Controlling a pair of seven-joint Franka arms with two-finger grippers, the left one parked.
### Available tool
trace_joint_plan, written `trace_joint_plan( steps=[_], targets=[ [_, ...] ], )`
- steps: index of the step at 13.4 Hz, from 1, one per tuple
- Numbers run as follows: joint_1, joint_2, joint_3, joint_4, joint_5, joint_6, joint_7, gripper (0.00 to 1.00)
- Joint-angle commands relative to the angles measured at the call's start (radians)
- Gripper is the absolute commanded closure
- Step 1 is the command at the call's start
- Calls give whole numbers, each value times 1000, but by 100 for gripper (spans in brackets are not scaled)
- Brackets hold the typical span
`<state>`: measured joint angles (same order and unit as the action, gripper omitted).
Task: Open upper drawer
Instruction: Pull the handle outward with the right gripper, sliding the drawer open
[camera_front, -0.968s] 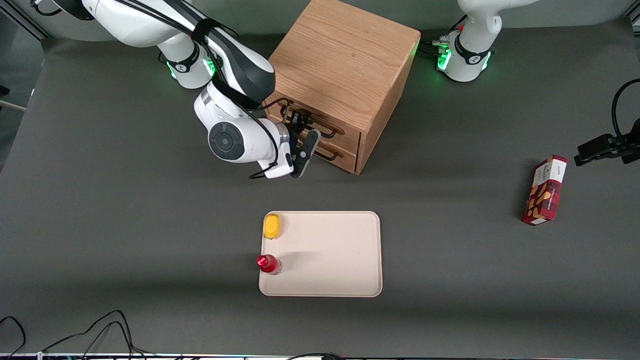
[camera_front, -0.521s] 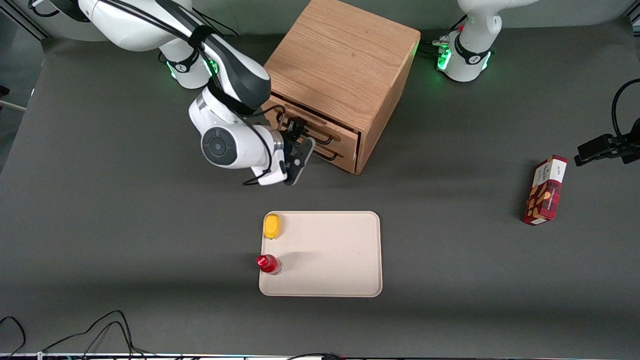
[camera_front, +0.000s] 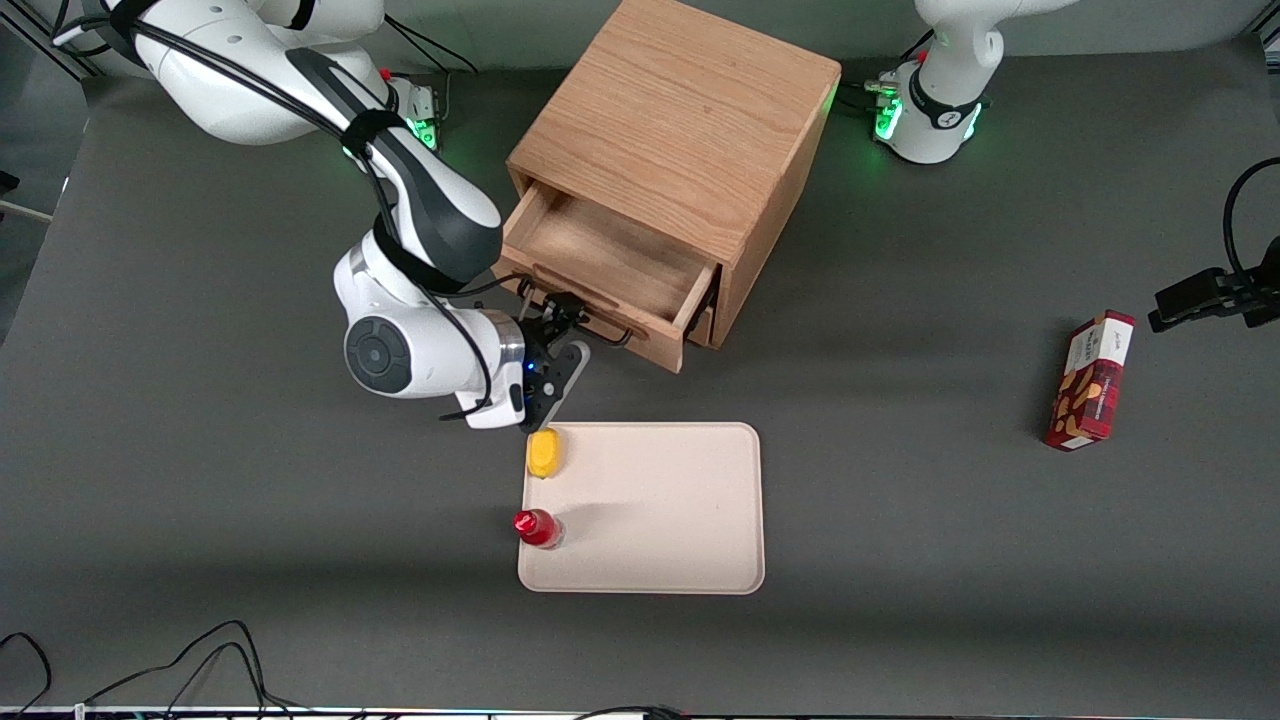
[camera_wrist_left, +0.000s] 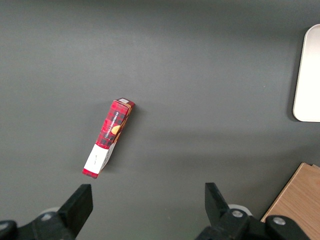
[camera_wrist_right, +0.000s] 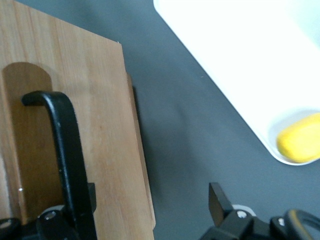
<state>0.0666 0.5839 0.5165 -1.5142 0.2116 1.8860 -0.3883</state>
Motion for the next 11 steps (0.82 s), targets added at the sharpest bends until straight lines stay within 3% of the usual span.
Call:
trace_joint_plan(
  steps=[1,11],
  targets=[
    [6,39,-27,84,-21,-51,-27,0],
    [2,185,-121,353,-18,-185,-101,0]
  ],
)
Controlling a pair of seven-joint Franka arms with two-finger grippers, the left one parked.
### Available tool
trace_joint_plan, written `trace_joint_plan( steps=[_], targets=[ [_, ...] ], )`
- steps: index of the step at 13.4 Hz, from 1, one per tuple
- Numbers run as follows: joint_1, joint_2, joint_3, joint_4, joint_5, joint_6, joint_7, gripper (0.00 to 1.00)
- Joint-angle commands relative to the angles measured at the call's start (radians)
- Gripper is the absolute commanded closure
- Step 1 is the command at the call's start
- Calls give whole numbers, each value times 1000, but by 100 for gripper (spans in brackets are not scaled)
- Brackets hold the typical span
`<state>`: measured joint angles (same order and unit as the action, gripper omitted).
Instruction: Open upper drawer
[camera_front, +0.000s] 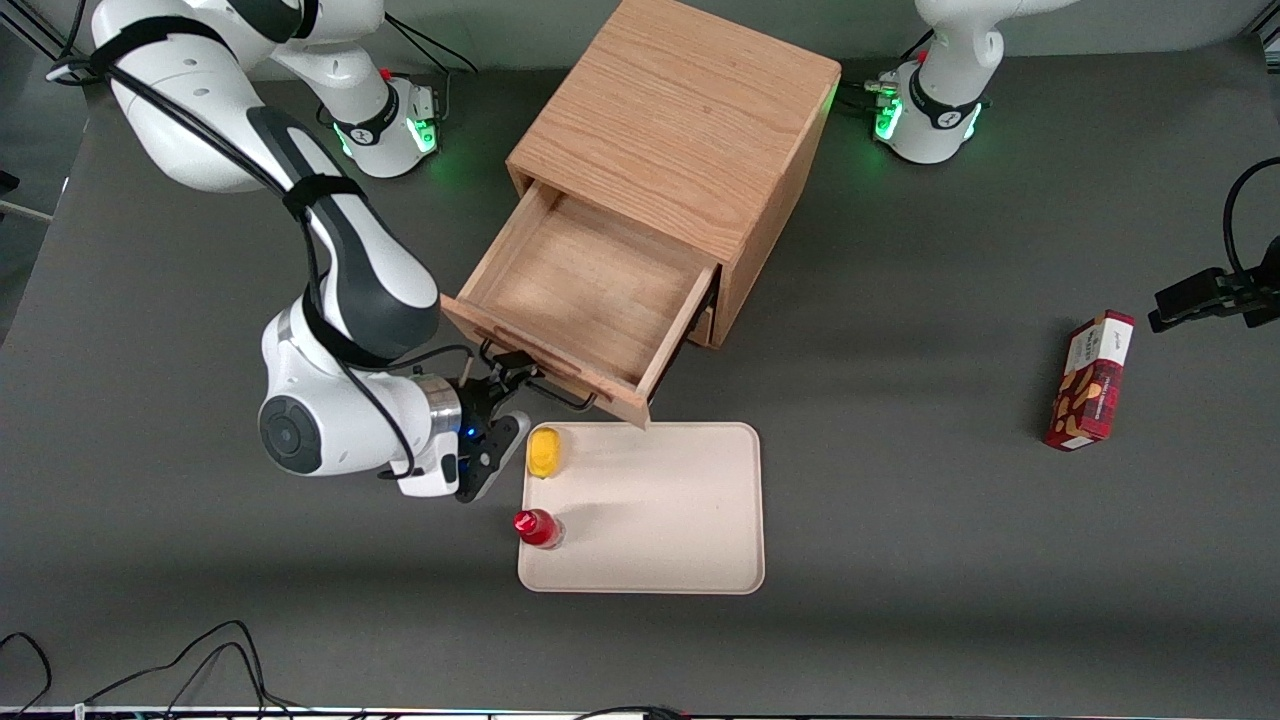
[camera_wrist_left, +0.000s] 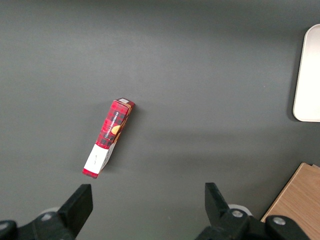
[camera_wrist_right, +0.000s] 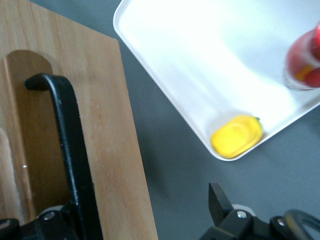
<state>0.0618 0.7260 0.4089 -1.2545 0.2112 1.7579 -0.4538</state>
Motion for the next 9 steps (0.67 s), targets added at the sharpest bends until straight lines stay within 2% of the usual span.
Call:
trace_joint_plan(
  steps=[1,7,9],
  targets=[
    [4,42,-16,110,-18,-82,-40,0],
    [-10,44,-21,153,-9,-119,-39,0],
    [-5,26,-16,202,-10,-181,-25,0]
  ],
)
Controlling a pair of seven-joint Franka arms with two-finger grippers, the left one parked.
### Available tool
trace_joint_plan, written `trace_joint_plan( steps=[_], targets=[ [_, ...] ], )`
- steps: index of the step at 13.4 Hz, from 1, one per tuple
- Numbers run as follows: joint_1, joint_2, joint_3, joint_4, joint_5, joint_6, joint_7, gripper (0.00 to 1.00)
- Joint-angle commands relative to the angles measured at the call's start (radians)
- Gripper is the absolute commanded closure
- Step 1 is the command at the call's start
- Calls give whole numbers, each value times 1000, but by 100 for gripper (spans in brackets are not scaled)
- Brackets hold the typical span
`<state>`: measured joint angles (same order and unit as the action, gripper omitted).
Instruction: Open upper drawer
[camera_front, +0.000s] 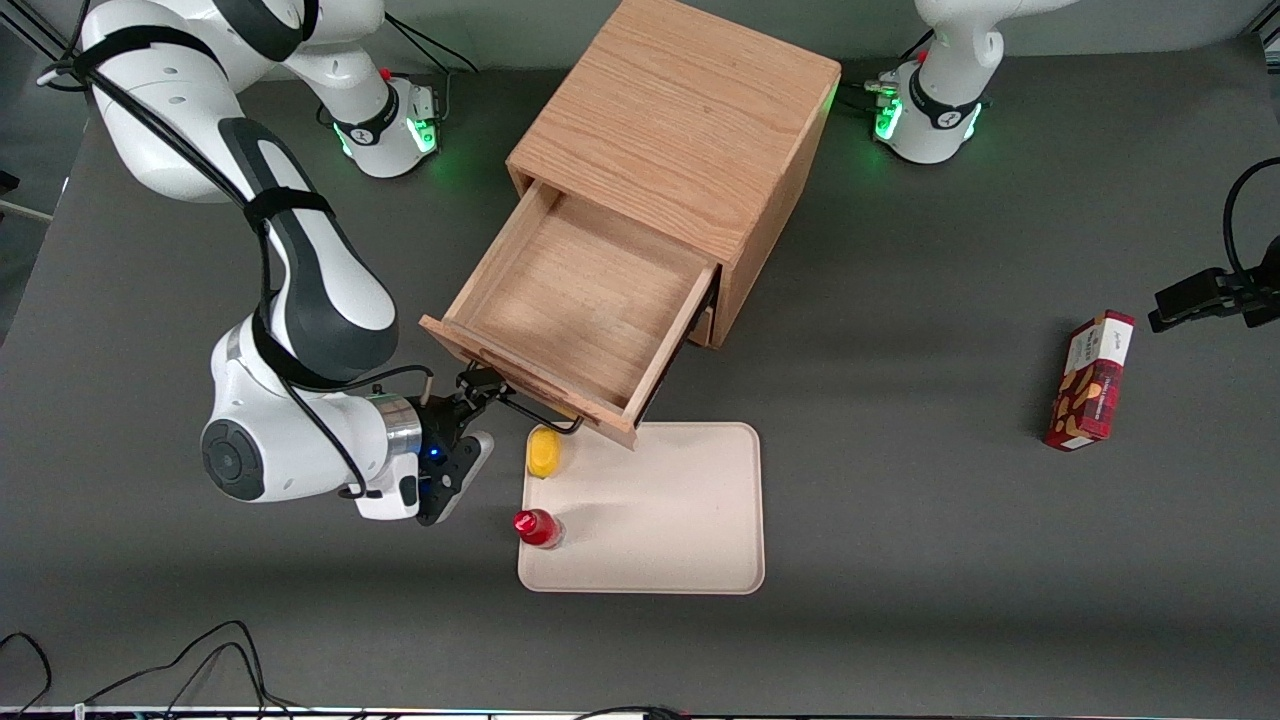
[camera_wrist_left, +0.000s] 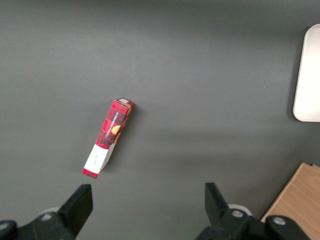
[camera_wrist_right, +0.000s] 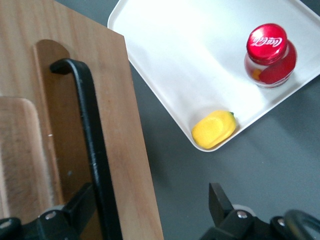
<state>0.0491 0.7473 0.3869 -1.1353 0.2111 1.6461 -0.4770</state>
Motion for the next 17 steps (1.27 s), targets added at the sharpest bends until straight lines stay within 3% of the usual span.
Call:
trace_joint_plan(
  steps=[1,5,10,11,13,15,17],
  targets=[
    [11,-23,4,98,-16,-96,0,0],
    [3,-259,-9,97,-32,-199,154,0],
    [6,-459,-176,72,-78,-449,513,0],
    [6,-505,-215,57,-132,-475,576,0],
    [-9,-569,-265,31,-147,-497,598,0],
    [-14,-618,-344,-36,-147,-632,598,0],
    [-14,-722,-385,-232,-157,-553,601,0]
  ],
)
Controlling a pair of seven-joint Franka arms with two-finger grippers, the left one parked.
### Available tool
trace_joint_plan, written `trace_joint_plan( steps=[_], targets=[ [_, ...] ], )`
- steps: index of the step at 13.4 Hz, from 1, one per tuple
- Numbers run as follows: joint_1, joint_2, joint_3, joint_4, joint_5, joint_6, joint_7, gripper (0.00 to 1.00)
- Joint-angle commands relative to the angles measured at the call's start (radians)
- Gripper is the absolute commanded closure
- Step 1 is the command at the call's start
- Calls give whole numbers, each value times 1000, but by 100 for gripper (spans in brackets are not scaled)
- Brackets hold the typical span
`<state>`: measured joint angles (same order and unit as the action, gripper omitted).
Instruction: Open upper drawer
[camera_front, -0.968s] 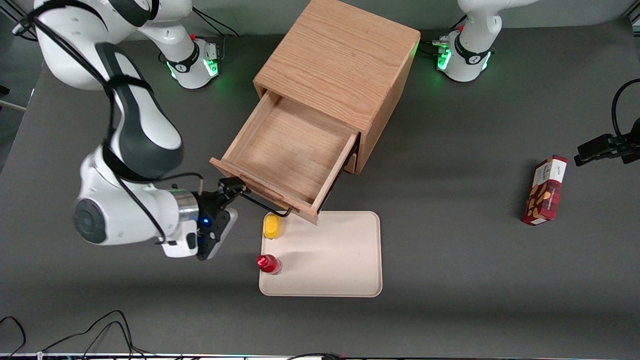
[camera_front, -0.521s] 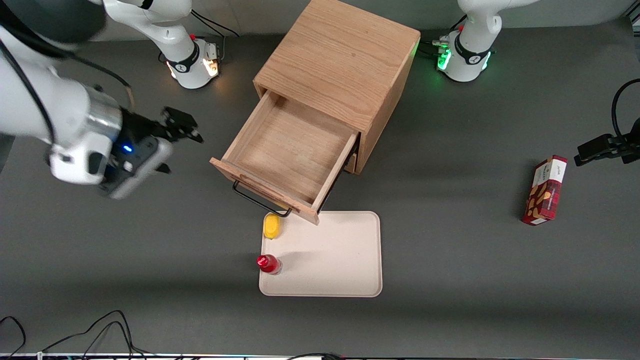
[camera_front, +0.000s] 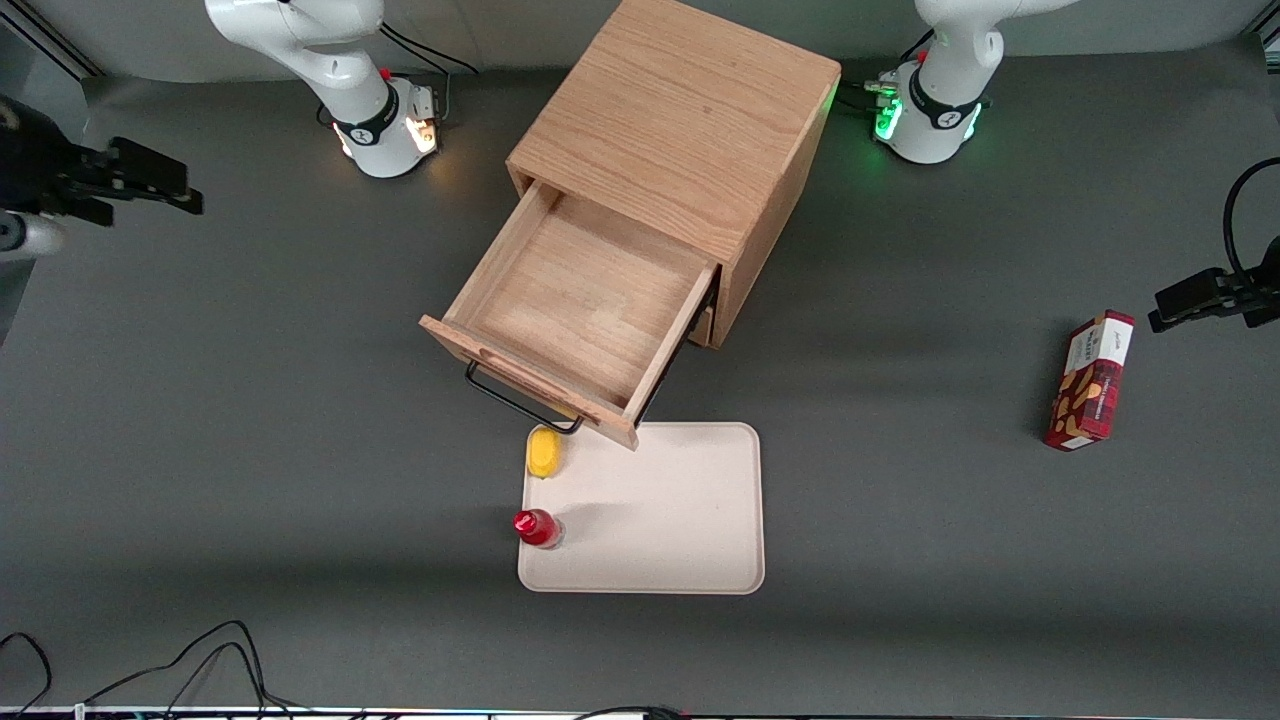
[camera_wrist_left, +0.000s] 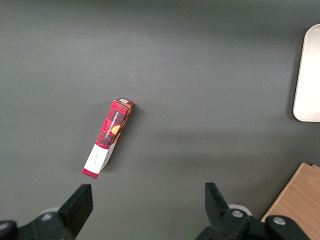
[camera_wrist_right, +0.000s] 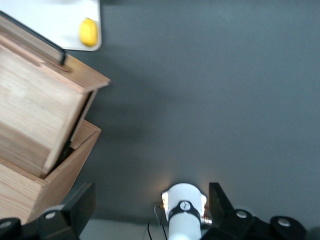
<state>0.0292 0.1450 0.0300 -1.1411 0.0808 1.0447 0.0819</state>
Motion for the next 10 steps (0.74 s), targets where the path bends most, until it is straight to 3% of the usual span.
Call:
trace_joint_plan(
  steps=[1,3,5,10],
  targets=[
    [6,-202,-34,-371,-30,140,55,0],
    [9,-370,-19,-675,-55,338,131,0],
    [11,-465,1,-848,-61,483,145,0],
    [9,-406,-4,-740,-85,474,138,0]
  ],
)
